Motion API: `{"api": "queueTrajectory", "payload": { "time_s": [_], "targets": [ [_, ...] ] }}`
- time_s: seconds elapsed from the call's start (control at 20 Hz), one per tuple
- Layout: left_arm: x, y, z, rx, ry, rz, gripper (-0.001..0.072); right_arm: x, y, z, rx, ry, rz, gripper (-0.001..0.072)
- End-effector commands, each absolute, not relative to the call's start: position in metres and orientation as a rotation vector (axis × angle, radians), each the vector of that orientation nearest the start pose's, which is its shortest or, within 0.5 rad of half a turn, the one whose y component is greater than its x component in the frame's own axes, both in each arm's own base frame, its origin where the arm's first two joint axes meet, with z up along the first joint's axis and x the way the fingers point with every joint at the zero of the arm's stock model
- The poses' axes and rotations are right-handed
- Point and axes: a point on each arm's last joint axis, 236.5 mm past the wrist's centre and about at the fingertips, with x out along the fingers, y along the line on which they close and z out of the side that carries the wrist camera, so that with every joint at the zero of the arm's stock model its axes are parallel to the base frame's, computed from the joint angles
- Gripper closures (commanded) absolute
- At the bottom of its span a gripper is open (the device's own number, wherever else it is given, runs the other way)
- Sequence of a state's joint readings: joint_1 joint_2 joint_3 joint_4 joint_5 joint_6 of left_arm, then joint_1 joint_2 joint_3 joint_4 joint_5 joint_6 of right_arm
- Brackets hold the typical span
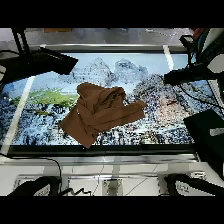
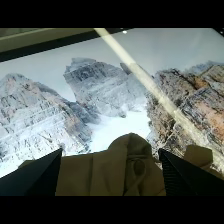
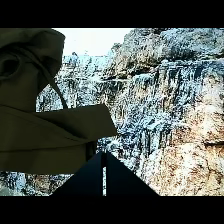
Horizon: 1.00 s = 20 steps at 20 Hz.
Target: Fold the clothes and pants, and hang the long-sleeved shirts on hangers.
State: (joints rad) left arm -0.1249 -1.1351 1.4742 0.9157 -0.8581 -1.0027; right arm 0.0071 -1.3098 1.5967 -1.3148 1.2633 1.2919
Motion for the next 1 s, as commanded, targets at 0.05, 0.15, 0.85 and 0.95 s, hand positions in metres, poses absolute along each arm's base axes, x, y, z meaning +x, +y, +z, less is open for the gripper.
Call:
{"api": "queueTrajectory", "payload": {
  "time_s": [0.05,0.15,0.85,0.95],
  "targets": [
    [0.436,-0.164,0.285,0.027,0.370,-0.615,0.0014,0.442,0.061,0.161,-0.069,0.934,0.327,0.0687],
    [0.436,-0.164,0.285,0.027,0.370,-0.615,0.0014,0.442,0.061,0.161,-0.069,0.934,0.327,0.0687],
    [0.436,-0.164,0.285,0.024,0.371,-0.614,0.0014,0.446,0.064,0.165,-0.048,0.910,0.331,0.0687],
    [0.436,-0.165,0.285,0.020,0.370,-0.616,0.0014,0.450,0.073,0.171,0.100,0.901,0.299,0.0687]
  ]
}}
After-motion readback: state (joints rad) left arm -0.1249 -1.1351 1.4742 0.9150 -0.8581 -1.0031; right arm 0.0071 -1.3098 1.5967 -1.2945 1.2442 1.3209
